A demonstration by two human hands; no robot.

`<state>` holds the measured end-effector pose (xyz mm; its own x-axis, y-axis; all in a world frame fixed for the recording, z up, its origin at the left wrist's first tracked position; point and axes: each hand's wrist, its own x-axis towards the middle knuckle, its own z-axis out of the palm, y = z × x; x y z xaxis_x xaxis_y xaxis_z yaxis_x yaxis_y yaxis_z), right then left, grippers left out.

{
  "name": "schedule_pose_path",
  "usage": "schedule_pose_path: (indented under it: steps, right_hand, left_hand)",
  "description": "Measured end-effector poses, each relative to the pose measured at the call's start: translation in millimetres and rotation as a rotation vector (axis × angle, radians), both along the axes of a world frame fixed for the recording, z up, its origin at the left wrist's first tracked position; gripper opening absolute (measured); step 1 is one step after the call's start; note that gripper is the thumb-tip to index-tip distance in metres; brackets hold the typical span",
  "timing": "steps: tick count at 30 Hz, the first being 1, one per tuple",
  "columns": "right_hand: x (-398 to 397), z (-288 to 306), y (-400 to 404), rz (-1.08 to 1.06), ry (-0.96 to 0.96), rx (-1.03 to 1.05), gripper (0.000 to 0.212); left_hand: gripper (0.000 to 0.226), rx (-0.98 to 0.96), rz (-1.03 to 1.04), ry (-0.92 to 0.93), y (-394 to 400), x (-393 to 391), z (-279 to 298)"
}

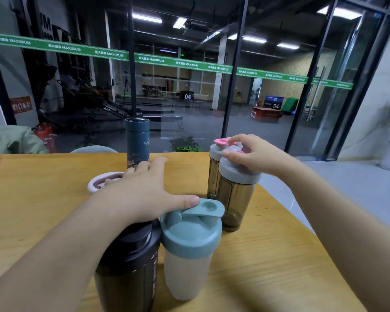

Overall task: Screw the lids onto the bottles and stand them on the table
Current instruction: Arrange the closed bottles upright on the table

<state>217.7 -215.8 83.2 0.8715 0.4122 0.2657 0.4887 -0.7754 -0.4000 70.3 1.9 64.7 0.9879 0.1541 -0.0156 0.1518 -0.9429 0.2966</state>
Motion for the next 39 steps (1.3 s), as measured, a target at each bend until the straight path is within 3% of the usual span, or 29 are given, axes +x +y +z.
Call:
schedule_pose_path:
  steps: [6,9,16,23,28,32,35,39]
  right_hand:
    - [-20.4,-21.2,-10.5,0.063,-0.092,-0.087,0.077]
    - [-18.3,-25.5,-12.6,0.026,-0.156,-0.086,0.069]
    - [-22.0,-19.8,-19.4,-0.007,-0.107,-0.126,0.068]
    - [-23.4,-5.1,-16.6,-0.024,0.023,-0.174,0.088]
    - [-22.1,12.5,0.4,-0.041,-0.011,-0.197,0.078]
    - [-14.5,15.1,14.8,-0.017,-0.043,-0.209,0.067]
    - [-4.4,15.3,23.7,-0.030,-0.049,-0.274,0.056]
    - [12.8,21.2,24.8,-0.071,-0.005,-0.209,0.030]
  left_hand:
    - [0.111,0.002,0.006,-0.008,-0.7,0.4,0.0]
    - [0.113,0.004,0.010,-0.008,-0.7,0.9,-0.2]
    - [0.113,0.004,0.009,-0.013,0.3,1.2,-0.8]
    - [0.111,0.011,0.007,-0.007,0.6,1.5,-0.5]
    - [0.090,-0.037,0.034,-0.059,5.6,6.3,-3.5]
    - [0.081,-0.078,0.039,0.008,12.8,10.6,5.5]
    - [0.083,-0.078,0.055,0.017,22.1,18.2,23.8]
    - [0.089,0.036,0.136,-0.013,39.1,50.6,47.5]
